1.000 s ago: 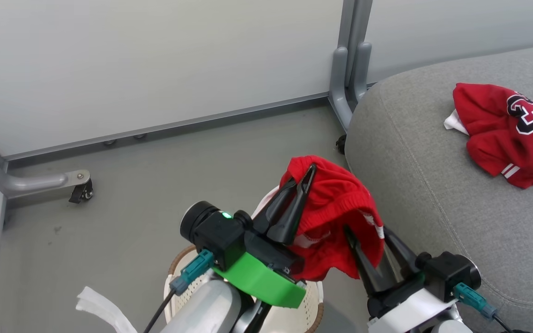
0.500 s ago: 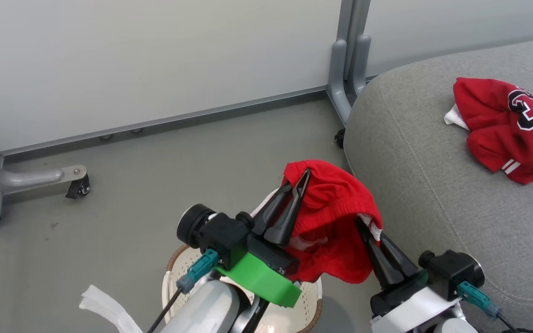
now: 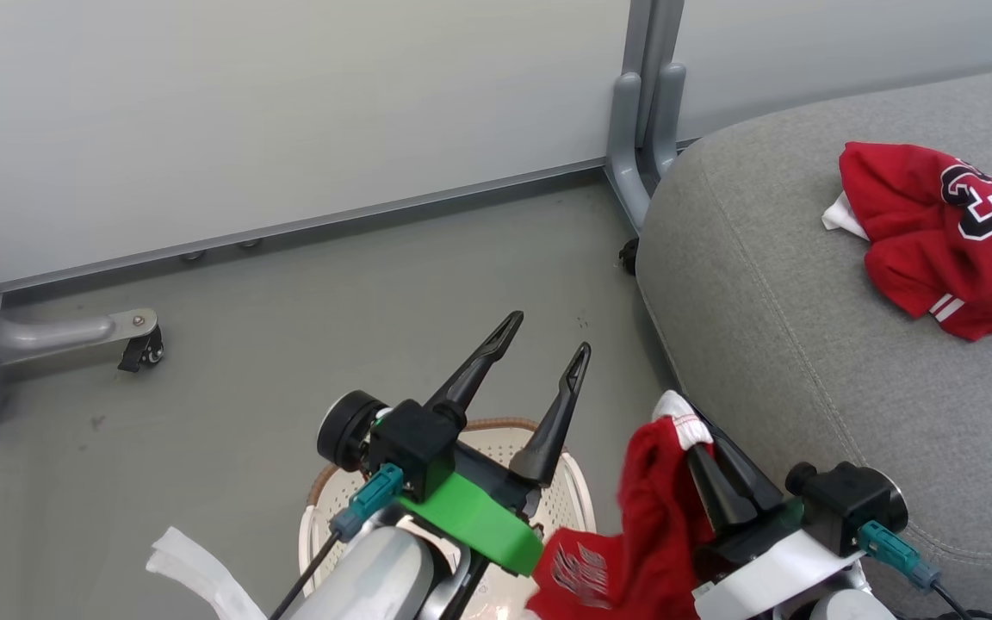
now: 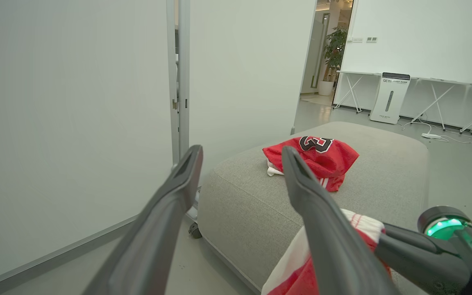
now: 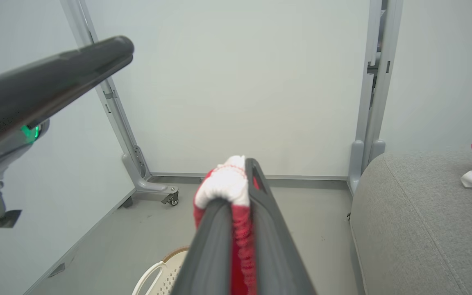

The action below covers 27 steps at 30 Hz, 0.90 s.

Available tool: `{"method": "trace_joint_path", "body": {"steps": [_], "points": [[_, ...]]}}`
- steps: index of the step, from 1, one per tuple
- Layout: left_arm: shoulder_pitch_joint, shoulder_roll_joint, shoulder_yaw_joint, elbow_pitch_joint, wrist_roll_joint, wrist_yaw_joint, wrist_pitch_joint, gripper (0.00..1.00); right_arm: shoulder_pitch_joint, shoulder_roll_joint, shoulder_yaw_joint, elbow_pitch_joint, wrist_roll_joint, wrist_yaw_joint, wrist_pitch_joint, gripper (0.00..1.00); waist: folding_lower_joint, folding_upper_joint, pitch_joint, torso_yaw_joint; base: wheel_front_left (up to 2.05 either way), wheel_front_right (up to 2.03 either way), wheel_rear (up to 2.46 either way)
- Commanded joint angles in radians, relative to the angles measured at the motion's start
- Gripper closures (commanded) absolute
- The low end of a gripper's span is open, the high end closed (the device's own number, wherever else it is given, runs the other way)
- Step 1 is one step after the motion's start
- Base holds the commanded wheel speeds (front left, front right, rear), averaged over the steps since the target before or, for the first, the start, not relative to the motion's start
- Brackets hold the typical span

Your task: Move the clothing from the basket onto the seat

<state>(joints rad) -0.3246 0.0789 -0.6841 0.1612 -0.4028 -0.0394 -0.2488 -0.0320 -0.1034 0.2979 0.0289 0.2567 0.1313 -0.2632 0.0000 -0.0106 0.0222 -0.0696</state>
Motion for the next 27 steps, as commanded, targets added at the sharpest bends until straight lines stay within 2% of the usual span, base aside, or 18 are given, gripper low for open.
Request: {"method": "trace_joint_path", "body": {"steps": [1,18,27], "points": [[-0.011,0.009,-0.001,0.0,0.004,0.006,-0.003,0.0,-0.001,0.001,-0.003,-0.005,0.001,-0.001,-0.002,1.0,0.0,0.0106,0.0,-0.001,0.0,0.0,0.0],[0.008,0.028,0.0,0.036,0.008,0.013,-0.009,0.0,-0.006,0.002,-0.014,-0.02,0.006,-0.001,-0.002,1.0,0.0,0.0106,0.014,-0.004,0.0,0.0,0.0],[0.032,0.041,0.043,0.05,0.029,-0.002,-0.017,0.0,-0.039,0.01,-0.055,-0.098,0.025,-0.001,-0.002,1.0,0.0,0.0106,0.068,-0.053,0.0,0.0,0.0]]}}
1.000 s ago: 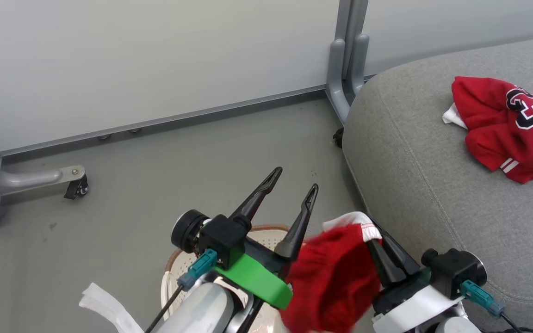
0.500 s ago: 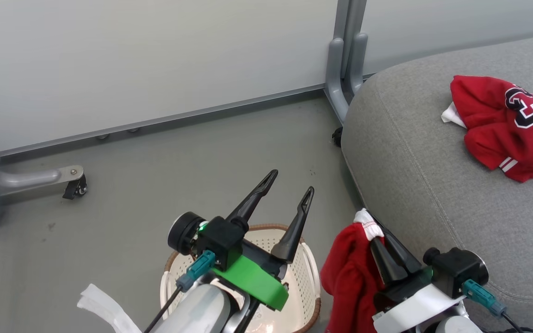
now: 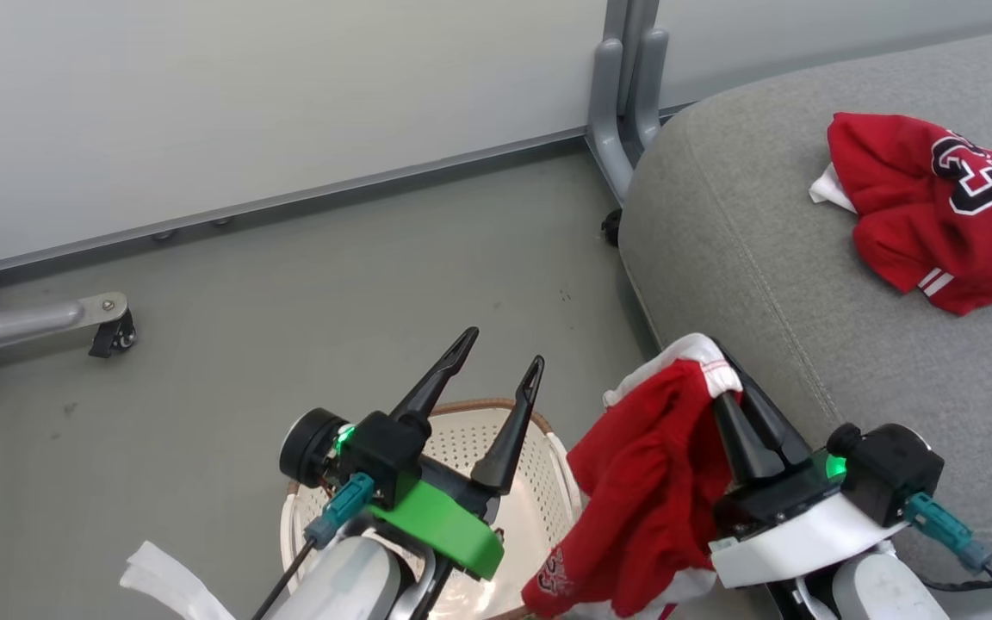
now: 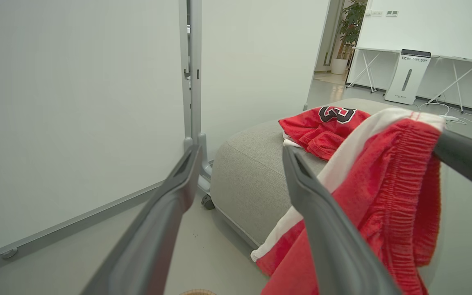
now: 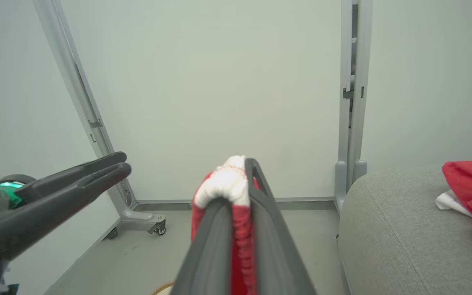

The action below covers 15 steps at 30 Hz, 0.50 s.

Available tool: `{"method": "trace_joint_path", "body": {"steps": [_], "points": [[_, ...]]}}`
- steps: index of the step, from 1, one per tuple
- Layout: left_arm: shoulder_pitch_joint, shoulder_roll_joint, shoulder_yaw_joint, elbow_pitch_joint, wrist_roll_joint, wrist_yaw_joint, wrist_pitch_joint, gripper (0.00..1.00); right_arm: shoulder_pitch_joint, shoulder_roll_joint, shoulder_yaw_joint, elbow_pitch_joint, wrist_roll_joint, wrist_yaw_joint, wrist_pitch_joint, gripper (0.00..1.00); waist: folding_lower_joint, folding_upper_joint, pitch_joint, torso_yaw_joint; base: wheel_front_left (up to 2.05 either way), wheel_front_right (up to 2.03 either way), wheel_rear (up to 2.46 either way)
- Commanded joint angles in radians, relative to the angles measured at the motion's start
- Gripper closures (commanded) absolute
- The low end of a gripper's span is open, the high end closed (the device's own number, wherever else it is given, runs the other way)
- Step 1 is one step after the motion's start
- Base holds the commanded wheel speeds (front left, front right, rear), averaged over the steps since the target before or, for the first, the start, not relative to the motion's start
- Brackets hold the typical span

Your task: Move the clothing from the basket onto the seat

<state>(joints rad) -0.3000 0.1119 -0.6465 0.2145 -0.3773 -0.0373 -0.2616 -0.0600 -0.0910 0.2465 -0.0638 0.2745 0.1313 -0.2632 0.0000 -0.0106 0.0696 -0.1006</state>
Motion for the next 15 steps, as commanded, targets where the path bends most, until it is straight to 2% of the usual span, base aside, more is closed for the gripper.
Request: {"method": "trace_joint_path", "body": {"steps": [1,15], "points": [[0.012,0.011,0.009,-0.006,0.01,-0.007,-0.003,0.0,-0.014,-0.003,-0.009,-0.017,0.008,-0.001,-0.002,1.0,0.0,0.0106,0.028,-0.032,0.0,0.0,0.0],[0.031,0.015,0.074,-0.028,0.104,-0.049,-0.004,0.0,0.009,0.007,-0.119,-0.159,0.015,-0.001,-0.003,1.0,0.0,0.0106,0.134,-0.239,0.0,0.0,0.0]]}}
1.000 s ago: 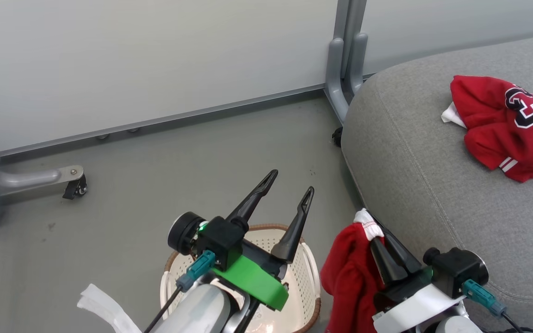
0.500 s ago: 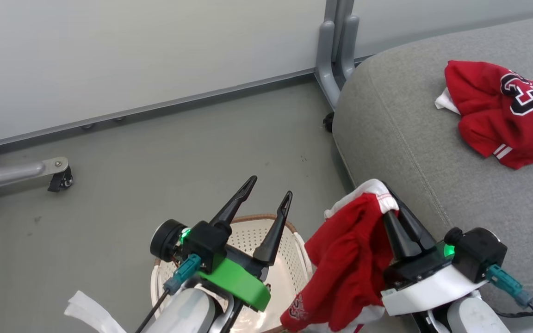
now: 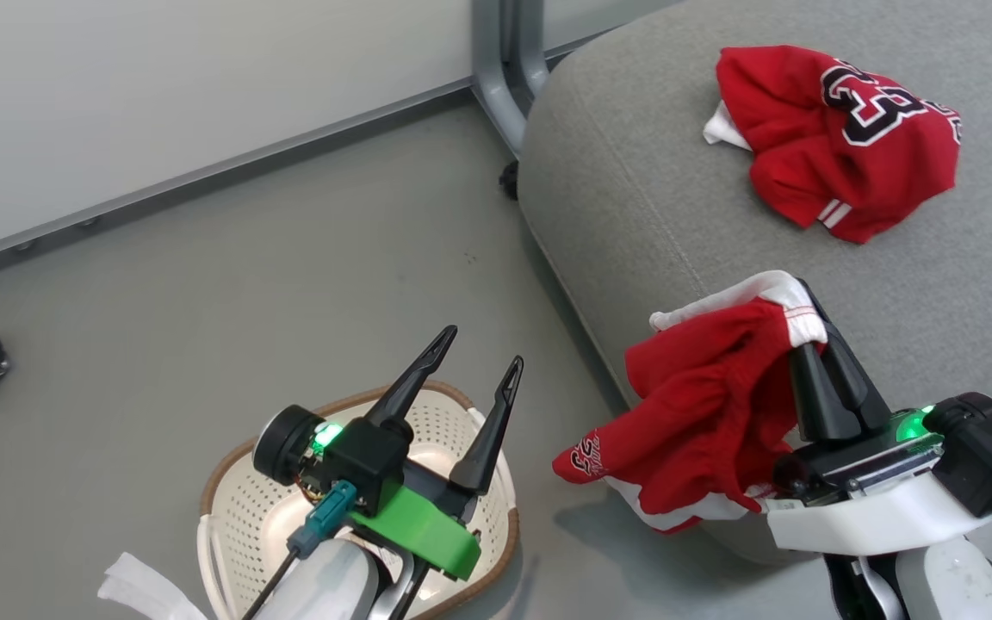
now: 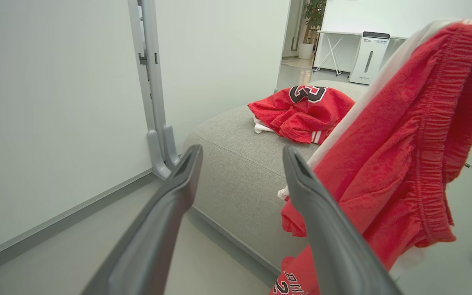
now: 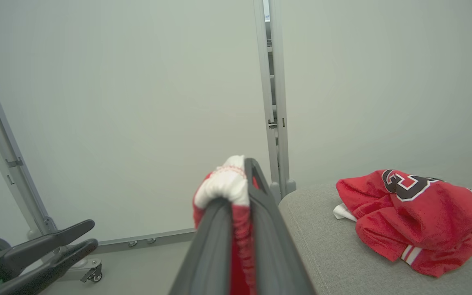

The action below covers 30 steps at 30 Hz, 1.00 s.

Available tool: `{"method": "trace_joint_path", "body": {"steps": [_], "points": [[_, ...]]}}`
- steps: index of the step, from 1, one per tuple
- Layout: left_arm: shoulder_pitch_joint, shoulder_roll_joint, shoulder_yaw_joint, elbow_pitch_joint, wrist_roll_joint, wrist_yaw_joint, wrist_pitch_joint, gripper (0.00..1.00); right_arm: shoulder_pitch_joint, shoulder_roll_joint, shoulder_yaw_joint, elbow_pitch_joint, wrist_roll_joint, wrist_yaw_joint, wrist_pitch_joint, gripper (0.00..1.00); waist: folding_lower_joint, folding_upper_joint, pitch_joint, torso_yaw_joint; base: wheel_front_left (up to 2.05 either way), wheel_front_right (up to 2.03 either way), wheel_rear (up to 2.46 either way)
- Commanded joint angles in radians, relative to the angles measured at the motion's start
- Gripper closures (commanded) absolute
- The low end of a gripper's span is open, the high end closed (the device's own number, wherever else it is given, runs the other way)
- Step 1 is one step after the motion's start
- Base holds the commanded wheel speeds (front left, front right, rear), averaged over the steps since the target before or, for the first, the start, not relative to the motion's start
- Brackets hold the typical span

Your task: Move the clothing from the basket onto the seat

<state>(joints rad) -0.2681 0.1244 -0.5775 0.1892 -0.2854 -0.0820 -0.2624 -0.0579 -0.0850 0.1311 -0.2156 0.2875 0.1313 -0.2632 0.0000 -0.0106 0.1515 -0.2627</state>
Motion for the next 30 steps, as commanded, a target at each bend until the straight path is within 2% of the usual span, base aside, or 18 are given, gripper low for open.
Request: {"method": "trace_joint_path", "body": {"steps": [1,12,20,25,30], "points": [[-0.003,0.002,0.006,0.0,0.018,-0.006,-0.003,0.0,0.008,0.003,-0.011,-0.013,0.002,-0.001,-0.002,1.0,0.0,0.0106,0.059,-0.09,0.0,0.0,0.0],[-0.034,0.034,0.009,0.02,0.067,-0.029,-0.003,0.0,-0.009,0.03,-0.065,-0.08,0.007,-0.001,-0.002,1.0,0.0,0.0106,0.153,-0.255,0.0,0.0,0.0],[-0.078,0.039,-0.025,0.035,0.08,-0.04,-0.003,0.0,-0.045,0.035,-0.154,-0.135,0.009,-0.001,-0.002,1.0,0.0,0.0106,0.201,-0.283,0.0,0.0,0.0],[-0.109,0.049,-0.043,0.019,0.088,-0.041,-0.003,0.0,-0.164,-0.042,-0.234,-0.146,-0.002,-0.001,-0.002,1.0,0.0,0.0106,0.252,-0.284,0.0,0.0,0.0],[-0.132,0.063,-0.037,-0.029,0.095,-0.029,0.012,0.0,-0.349,-0.136,-0.346,-0.076,0.055,-0.001,-0.002,1.0,0.0,0.0106,0.321,-0.256,0.0,0.0,0.0]]}}
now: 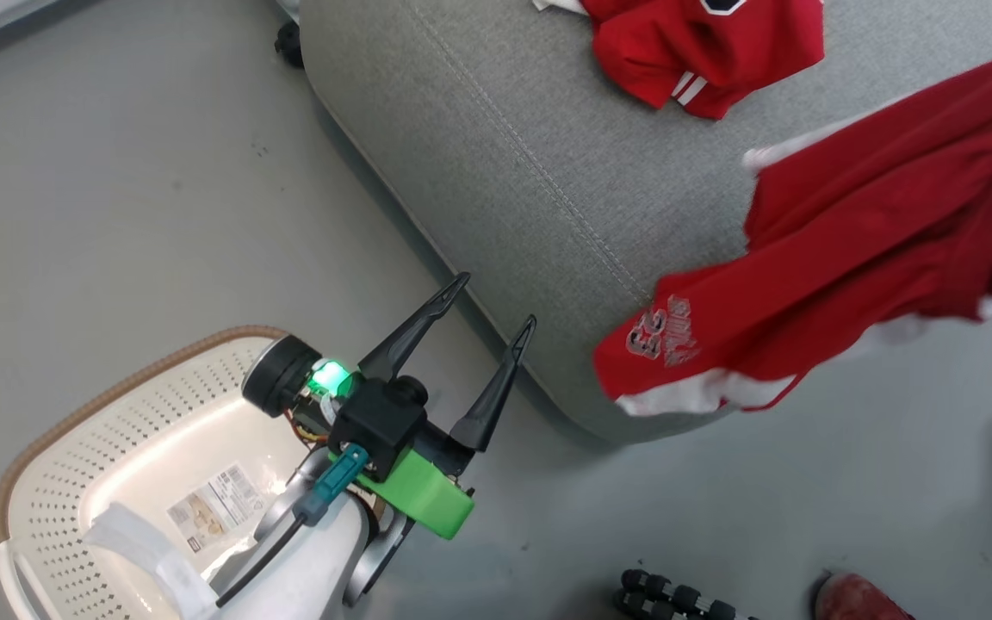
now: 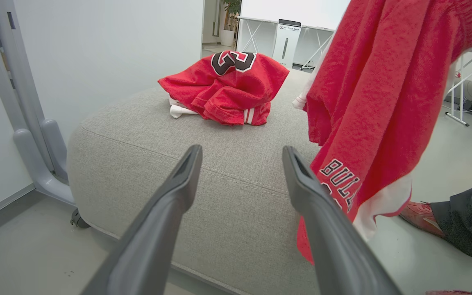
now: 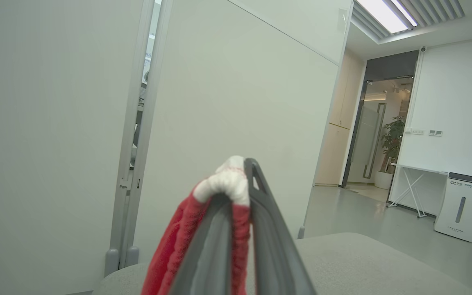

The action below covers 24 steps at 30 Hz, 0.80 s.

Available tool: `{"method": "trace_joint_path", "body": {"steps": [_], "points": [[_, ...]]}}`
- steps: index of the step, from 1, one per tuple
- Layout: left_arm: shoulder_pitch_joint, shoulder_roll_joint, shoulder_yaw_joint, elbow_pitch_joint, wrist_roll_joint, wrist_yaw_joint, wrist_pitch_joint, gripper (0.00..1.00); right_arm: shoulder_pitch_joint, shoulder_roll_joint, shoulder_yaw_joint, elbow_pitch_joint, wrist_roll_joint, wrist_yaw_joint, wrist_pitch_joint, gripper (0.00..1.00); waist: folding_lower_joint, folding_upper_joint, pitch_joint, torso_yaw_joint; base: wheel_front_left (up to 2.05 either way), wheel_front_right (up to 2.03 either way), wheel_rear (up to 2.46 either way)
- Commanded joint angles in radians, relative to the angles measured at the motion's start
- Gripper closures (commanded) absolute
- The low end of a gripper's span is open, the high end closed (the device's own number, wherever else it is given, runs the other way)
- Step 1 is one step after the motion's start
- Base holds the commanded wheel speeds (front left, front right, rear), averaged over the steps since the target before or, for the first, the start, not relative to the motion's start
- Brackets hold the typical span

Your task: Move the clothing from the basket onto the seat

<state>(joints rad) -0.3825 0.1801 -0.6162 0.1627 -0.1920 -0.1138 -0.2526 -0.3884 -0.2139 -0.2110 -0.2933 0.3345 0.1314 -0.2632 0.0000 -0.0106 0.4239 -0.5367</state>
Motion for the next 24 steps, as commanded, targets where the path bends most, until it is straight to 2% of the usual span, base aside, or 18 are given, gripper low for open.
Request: {"method": "trace_joint_path", "body": {"steps": [1,7,13,17,24], "points": [[-0.024,0.011,0.001,-0.014,0.004,0.004,0.006,0.0,-0.06,-0.035,-0.023,0.027,0.02,-0.001,-0.002,1.0,0.0,0.0106,0.066,0.032,0.0,0.0,0.0],[-0.062,0.019,0.002,-0.056,0.01,0.009,0.03,0.0,-0.305,-0.195,-0.073,0.209,0.071,-0.001,-0.002,1.0,0.0,0.0106,0.157,0.117,0.0,0.0,0.0],[-0.1,0.021,0.029,-0.071,0.0,0.027,0.03,0.0,-0.538,-0.265,-0.061,0.463,0.064,-0.001,-0.002,1.0,0.0,0.0106,0.228,0.178,0.0,0.0,0.0],[-0.123,0.021,0.024,-0.071,0.001,0.021,0.025,0.0,-0.647,-0.252,-0.042,0.656,0.032,-0.001,-0.002,1.0,0.0,0.0106,0.263,0.211,0.0,0.0,0.0],[-0.153,0.006,0.012,-0.052,-0.002,0.019,0.017,0.0,-0.718,-0.166,-0.006,0.918,-0.014,-0.001,-0.002,1.0,0.0,0.0106,0.288,0.259,0.0,0.0,0.0]]}}
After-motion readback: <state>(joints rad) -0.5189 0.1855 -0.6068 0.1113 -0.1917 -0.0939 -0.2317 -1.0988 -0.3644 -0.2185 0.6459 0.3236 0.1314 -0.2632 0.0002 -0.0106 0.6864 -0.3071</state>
